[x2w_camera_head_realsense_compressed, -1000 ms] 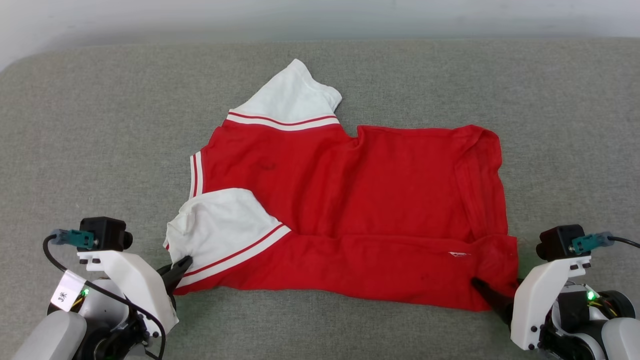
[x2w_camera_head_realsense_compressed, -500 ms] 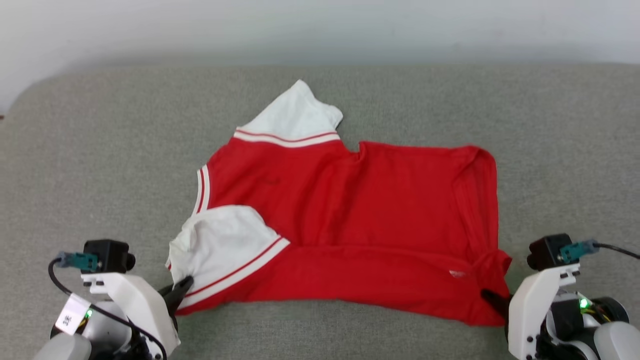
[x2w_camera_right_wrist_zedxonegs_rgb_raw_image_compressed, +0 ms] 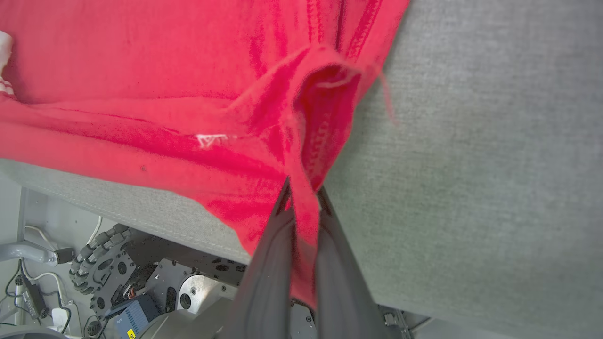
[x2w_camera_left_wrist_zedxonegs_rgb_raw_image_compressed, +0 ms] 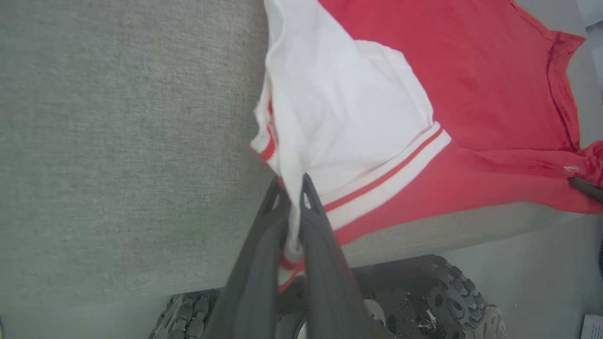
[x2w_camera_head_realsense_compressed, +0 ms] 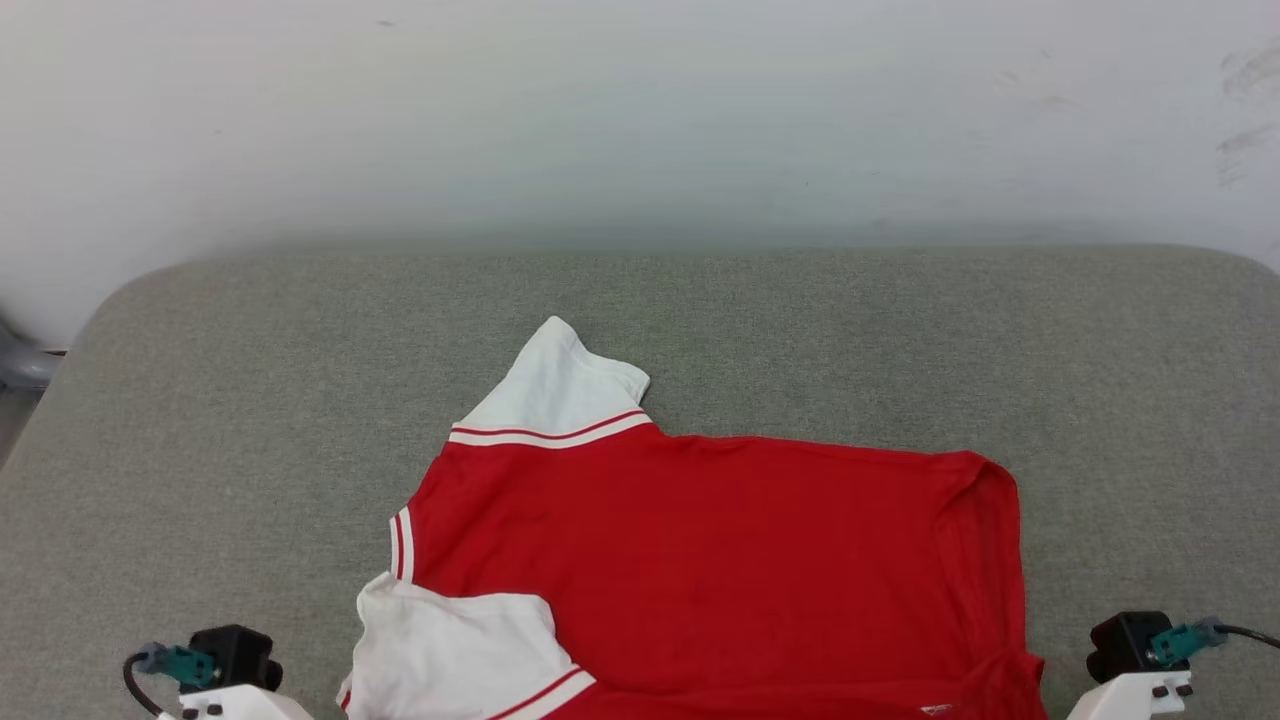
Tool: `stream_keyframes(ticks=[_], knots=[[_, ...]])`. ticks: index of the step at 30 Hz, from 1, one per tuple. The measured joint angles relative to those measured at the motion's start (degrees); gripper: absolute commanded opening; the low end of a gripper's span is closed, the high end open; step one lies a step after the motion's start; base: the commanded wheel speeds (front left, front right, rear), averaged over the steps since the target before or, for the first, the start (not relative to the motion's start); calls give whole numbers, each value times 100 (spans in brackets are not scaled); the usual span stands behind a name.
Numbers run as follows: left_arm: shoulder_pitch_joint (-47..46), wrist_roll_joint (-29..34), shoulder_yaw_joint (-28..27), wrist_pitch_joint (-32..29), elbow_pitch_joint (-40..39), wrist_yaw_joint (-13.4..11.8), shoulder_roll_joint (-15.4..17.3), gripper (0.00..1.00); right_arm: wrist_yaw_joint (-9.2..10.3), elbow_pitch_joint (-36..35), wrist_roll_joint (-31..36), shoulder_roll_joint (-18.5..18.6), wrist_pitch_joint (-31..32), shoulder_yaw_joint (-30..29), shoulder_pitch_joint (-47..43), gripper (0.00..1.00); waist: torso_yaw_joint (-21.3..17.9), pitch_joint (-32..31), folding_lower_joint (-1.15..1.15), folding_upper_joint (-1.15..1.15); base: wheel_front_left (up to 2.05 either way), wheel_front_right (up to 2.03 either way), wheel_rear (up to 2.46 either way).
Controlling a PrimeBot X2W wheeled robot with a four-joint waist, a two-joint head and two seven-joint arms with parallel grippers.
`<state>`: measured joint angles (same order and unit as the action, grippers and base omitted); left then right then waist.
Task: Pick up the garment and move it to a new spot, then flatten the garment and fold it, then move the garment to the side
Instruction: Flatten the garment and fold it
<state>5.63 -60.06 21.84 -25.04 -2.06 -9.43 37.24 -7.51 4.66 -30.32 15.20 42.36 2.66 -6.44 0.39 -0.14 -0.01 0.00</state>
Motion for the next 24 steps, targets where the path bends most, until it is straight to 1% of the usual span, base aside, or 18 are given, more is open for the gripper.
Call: stream_keyframes(ticks=[4, 5, 6, 7, 8, 9, 12, 16, 19, 24], knots=[[96, -96, 81, 10, 204, -5, -189, 0, 1, 118, -3, -159, -47, -70, -198, 0, 13, -14, 0, 0, 0, 0, 0], [95, -100, 105, 32, 297, 21, -225, 0, 1, 148, -26, -215, -105, -96, -208, 8, 11, -11, 0, 0, 0, 0, 0], [88, -99, 112, 87, 380, 34, -281, 0, 1, 182, -31, -244, -177, -113, -209, 65, 10, -8, 0, 0, 0, 0, 0], [71, -82, 119, 130, 486, 34, -334, 36, 1, 211, -30, -265, -274, -125, -209, 100, 9, -5, 0, 0, 0, 0, 0], [44, -65, 149, 135, 572, 44, -370, 70, 1, 233, -29, -297, -398, -147, -209, 100, 8, -2, 0, 0, 0, 0, 0], [13, -63, 169, 157, 633, 71, -404, 100, 1, 253, 4, -310, -517, -141, -209, 100, 9, -3, 0, 0, 0, 0, 0], [-109, 63, 174, 332, 733, 109, -454, 100, 1, 214, 92, -371, -1061, -188, -203, 100, 1, -11, 0, 0, 0, 0, 0], [-327, 414, 188, 632, 758, 147, -376, 100, 1, 29, 312, -498, -1867, -280, -164, 100, 0, -34, 0, 0, 0, 0, 0], [-549, 701, 156, 1015, 724, 182, -365, 100, 1, -129, 626, -601, -2444, -355, -102, 100, -8, -51, 0, 0, 0, 0, 0], [-878, 1215, 143, 1715, 697, 177, -433, 100, 1, -431, 1199, -761, -3162, -545, 35, 100, -46, -54, 1, 0, 0, 0, 0]])
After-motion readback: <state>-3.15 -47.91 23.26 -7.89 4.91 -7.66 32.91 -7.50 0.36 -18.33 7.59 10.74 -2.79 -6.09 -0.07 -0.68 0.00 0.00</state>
